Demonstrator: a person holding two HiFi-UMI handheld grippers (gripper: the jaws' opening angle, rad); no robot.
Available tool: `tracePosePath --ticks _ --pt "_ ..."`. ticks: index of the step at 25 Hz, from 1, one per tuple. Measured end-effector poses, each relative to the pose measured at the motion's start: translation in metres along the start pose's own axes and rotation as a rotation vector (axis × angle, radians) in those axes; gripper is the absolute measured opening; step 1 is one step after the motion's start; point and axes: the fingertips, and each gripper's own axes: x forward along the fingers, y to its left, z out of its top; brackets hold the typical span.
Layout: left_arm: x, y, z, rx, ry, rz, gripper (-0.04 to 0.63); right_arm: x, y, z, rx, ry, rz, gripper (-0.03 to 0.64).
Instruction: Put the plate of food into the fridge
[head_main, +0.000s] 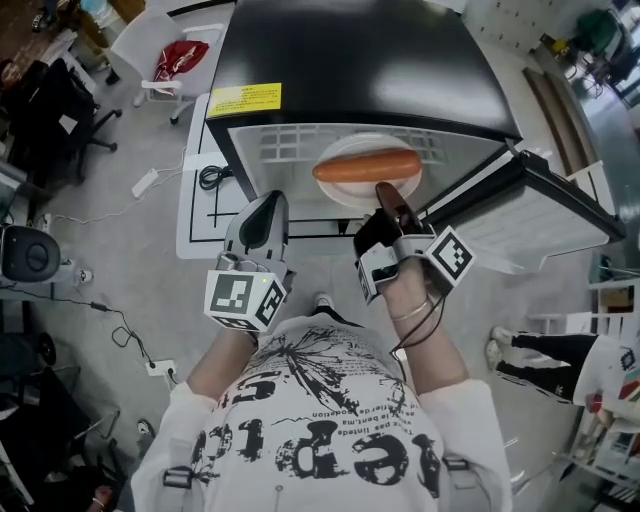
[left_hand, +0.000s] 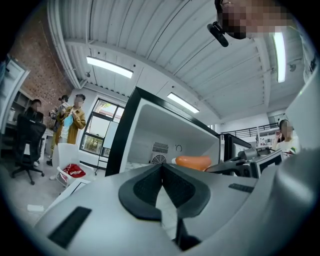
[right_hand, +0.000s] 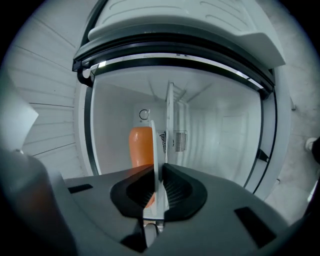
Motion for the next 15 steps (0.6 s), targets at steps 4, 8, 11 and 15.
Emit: tracePosePath --ticks 4,8,11,15 --pt "0.013 -0.001 -0.005 0.003 0.003 -0.003 0.008 0.013 -0.006 0.012 0.009 -0.008 -0.017 0.028" --pt "0.016 -0.002 -0.008 -0.001 0.003 -0.003 0.008 0.016 -0.011 0.016 0.028 -0.013 -0.029 0.029" --pt "0.021 0.001 -0.011 -0.011 0.005 0.002 0.008 0.019 -0.014 0.016 0.037 -0.011 -0.039 0.031" --pt "0.023 -0.001 -0.016 -0.017 0.011 -0.006 0.008 0.019 -0.016 0.019 0.037 -0.023 -0.041 0.031"
